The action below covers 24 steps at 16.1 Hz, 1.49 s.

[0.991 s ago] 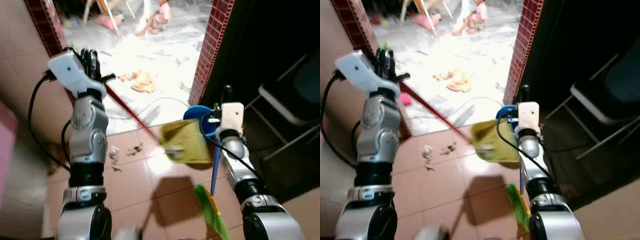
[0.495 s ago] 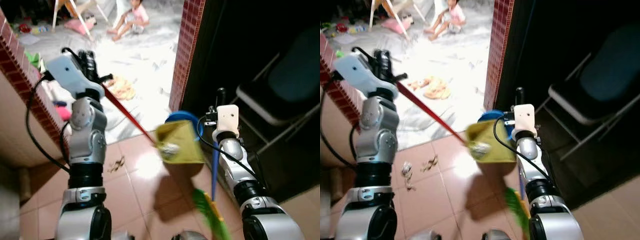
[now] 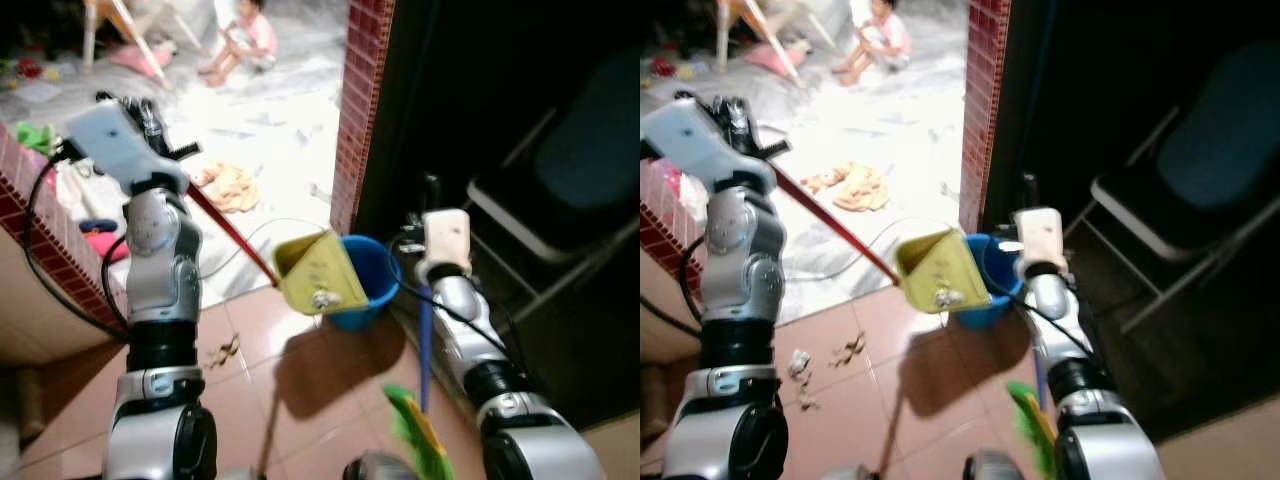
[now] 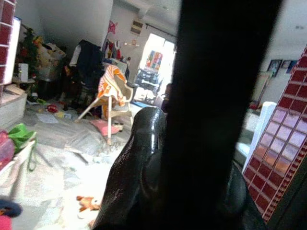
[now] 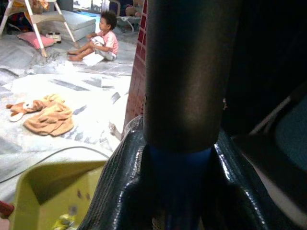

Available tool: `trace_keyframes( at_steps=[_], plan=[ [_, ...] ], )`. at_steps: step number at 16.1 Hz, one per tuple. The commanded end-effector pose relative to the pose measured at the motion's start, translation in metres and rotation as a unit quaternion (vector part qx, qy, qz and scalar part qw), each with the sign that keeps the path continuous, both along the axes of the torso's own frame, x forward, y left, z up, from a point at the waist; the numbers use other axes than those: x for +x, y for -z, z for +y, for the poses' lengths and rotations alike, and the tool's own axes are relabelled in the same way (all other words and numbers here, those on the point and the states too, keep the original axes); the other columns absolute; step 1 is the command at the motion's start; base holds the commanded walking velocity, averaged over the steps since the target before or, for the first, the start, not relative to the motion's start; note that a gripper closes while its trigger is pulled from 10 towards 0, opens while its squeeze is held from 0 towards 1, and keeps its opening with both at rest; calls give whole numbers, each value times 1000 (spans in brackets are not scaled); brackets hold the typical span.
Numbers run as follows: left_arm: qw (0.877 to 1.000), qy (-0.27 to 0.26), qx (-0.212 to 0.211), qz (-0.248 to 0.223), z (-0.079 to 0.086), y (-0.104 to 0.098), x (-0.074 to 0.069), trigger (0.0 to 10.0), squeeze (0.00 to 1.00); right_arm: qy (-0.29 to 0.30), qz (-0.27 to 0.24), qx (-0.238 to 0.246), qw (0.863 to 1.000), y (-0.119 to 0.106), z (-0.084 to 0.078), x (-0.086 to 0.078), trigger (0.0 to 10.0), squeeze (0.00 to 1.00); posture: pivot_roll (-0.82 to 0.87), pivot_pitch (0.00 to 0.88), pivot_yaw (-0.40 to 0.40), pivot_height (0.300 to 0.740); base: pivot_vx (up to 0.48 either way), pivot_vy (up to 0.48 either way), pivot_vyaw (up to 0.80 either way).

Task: Sweep floor

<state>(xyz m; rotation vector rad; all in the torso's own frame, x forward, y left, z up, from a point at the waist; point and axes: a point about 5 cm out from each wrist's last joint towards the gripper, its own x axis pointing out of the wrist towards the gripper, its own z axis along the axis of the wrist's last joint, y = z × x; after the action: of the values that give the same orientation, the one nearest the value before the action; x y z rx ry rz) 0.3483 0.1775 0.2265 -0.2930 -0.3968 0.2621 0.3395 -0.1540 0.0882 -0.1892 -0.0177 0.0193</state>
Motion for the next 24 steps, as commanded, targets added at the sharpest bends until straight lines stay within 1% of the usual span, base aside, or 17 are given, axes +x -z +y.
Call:
trace_keyframes(
  at_steps=[1, 6, 8, 11, 12, 14, 15, 16, 17, 18, 19, 20, 21, 23, 24],
  plan=[
    [998, -15, -9, -52, 3, -24, -1, 10000, 0, -18, -35, 5, 999, -17, 13, 7, 10000, 0, -24, 0, -10, 740, 461, 0, 0],
    [998, -39, 11, -58, 2, -29, 0, 10000, 0, -17, -38, 10, 999, -18, 12, 8, 10000, 0, -25, 0, -7, 740, 458, 0, 0],
    [997, -38, 13, -62, 2, -30, 0, 10000, 0, -17, -37, 11, 999, -18, 13, 8, 10000, 0, -24, 0, -7, 740, 0, 0, 0],
    [998, -18, 15, -63, -7, -26, -1, 10000, 0, -18, -35, 11, 999, -17, 13, 8, 10000, 0, -24, 0, -7, 740, 0, 0, 0],
    [997, -1, 37, -66, -16, -25, -1, 10000, 0, -19, -35, 11, 999, -17, 14, 8, 10000, 0, -24, 0, -7, 740, 0, 0, 0],
    [995, 17, 66, -72, -24, -23, -2, 10000, 0, -19, -35, 10, 999, -17, 13, 8, 10000, 0, -24, 0, -7, 740, 0, 0, 0],
    [992, 34, 97, -79, -32, -21, -4, 10000, 0, -18, -36, 10, 999, -17, 13, 8, 10000, 0, -24, 0, -7, 740, 0, 0, 0],
    [985, 48, 141, -90, -41, -18, -7, 10000, 0, -17, -36, 10, 999, -17, 13, 8, 10000, 0, -26, 0, -5, 740, 0, 0, 0],
    [979, 69, 168, -95, -52, -13, -8, 10000, 0, -17, -37, 10, 999, -18, 13, 8, 10000, 0, -27, 0, -5, 740, 0, 0, 0],
    [979, 69, 168, -95, -52, -13, -8, 10000, 0, -17, -37, 10, 999, -18, 13, 8, 10000, 0, -27, 0, -5, 740, 0, 0, 0],
    [971, 103, 194, -97, -67, -5, -11, 10000, 0, -17, -38, 9, 999, -18, 13, 8, 10000, 0, -27, 0, -5, 740, 0, 0, 0],
    [967, 115, 204, -101, -72, -4, -12, 10000, 0, -17, -39, 9, 999, -18, 13, 8, 10000, 0, -27, 0, -5, 740, 0, 0, 0],
    [957, 153, 221, -109, -86, -1, -15, 10000, 0, -18, -39, 9, 999, -18, 13, 8, 10000, 0, -28, 0, -7, 740, 0, 0, 0],
    [947, 182, 240, -116, -97, 1, -18, 10000, 0, -19, -39, 9, 999, -18, 13, 8, 10000, 0, -28, 0, -5, 740, 0, 0, 0],
    [936, 208, 256, -123, -106, 4, -21, 10000, 0, -20, -40, 9, 999, -18, 14, 8, 10000, 0, -28, 0, -5, 740, 0, 0, 0]
  ],
)
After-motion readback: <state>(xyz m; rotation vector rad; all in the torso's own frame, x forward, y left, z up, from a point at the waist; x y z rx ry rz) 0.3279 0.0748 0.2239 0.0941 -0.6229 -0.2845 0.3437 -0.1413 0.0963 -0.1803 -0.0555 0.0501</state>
